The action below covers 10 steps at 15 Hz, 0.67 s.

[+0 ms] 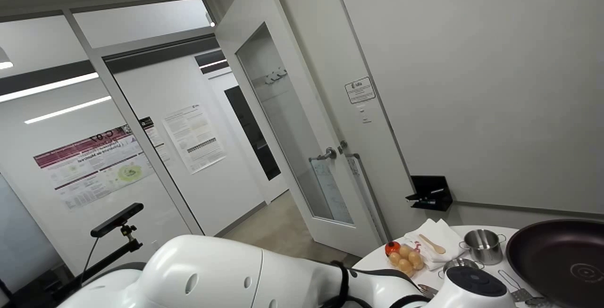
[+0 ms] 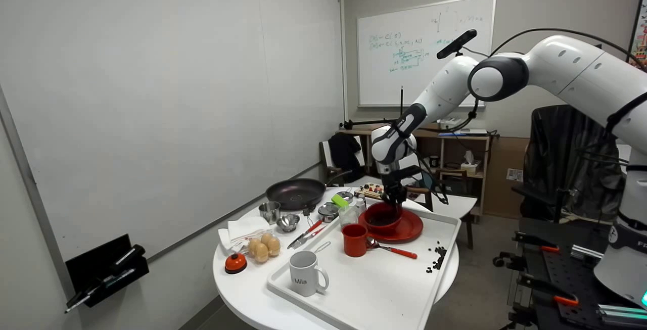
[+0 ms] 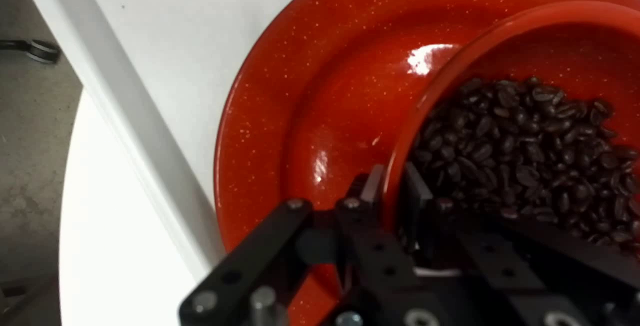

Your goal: Move the red bowl from the plate to the table

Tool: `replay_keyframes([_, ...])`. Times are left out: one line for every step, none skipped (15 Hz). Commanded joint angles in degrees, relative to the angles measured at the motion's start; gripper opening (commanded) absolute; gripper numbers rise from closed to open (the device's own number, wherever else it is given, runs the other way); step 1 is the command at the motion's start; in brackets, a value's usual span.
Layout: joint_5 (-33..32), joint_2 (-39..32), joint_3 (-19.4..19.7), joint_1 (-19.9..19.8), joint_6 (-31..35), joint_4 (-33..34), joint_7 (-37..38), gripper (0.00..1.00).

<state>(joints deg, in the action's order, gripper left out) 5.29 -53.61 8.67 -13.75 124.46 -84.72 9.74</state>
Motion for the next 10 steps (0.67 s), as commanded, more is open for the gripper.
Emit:
replay_keyframes([1.6,2.6,-1.5,-1.3,1.6,-2.3,-3.3,0.06])
replay_keyframes([1.7,2.8,-1.8,-1.5,1.8,-2.5,-3.8,0.06])
replay_keyframes([1.9,3.2,-2.1,-1.7,1.8,-2.8,-4.3,0.06])
replay_keyframes([2.1,3.7,-2.3,-1.9,1.8,-3.2,-4.9,0.06])
replay_keyframes([2.2,4.5,-2.5,-2.2,1.9,-3.8,-5.4,0.06])
replay_keyframes([2.3,5.2,-2.7,-2.4,1.9,-4.5,-6.0,0.06])
replay_keyframes([2.4,6.1,-2.8,-2.5,1.9,-5.2,-6.6,0.05])
replay_keyframes([2.3,7.2,-2.9,-2.6,1.7,-6.0,-7.3,0.06])
replay_keyframes([2.3,8.2,-3.0,-2.7,1.5,-6.9,-8.0,0.05])
replay_keyframes([2.1,9.5,-3.0,-2.7,1.1,-8.0,-8.8,0.05])
